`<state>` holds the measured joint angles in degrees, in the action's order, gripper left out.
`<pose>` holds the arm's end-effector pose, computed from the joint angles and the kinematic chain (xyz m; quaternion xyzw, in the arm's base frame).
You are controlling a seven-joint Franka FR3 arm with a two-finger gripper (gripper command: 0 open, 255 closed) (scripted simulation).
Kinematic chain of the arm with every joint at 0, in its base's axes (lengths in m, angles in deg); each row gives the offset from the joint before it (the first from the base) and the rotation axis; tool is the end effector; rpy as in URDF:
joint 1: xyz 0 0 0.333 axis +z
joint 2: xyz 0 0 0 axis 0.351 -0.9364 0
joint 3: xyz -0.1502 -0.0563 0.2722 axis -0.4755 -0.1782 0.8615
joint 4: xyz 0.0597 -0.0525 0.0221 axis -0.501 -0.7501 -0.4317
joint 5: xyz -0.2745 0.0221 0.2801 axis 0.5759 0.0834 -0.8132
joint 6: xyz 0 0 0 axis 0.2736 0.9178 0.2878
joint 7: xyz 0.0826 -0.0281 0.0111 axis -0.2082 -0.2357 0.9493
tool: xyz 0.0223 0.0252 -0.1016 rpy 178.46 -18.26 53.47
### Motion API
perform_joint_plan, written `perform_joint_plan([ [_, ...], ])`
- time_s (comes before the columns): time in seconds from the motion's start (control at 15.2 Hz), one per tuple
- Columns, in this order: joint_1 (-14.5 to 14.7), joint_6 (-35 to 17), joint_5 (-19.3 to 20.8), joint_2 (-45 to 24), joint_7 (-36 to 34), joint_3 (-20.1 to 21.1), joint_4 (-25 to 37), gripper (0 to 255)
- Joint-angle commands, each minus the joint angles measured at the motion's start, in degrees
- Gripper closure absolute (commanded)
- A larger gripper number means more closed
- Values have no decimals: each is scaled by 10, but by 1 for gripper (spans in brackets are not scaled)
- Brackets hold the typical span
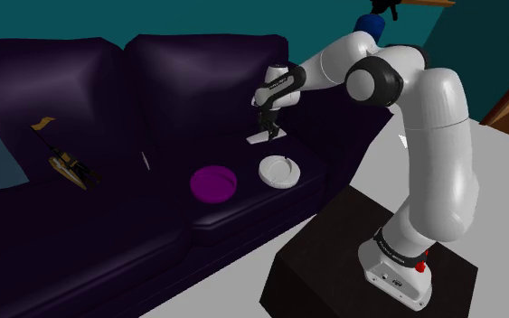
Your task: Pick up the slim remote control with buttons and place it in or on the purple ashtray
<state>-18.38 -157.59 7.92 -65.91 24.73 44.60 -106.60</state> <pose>0.6644 -0.1151 0.2398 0.7679 0.6405 0.0030 0.0081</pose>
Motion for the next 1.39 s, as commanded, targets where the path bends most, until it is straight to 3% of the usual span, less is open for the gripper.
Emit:
perform_joint_plan([
  [0.0, 23, -7, 5, 16, -25, 1, -22, 255],
  [0.66, 127, -22, 23, 41, -149, 16, -60, 255],
  [1.32, 222, -8, 37, 25, -274, 36, -29, 255],
])
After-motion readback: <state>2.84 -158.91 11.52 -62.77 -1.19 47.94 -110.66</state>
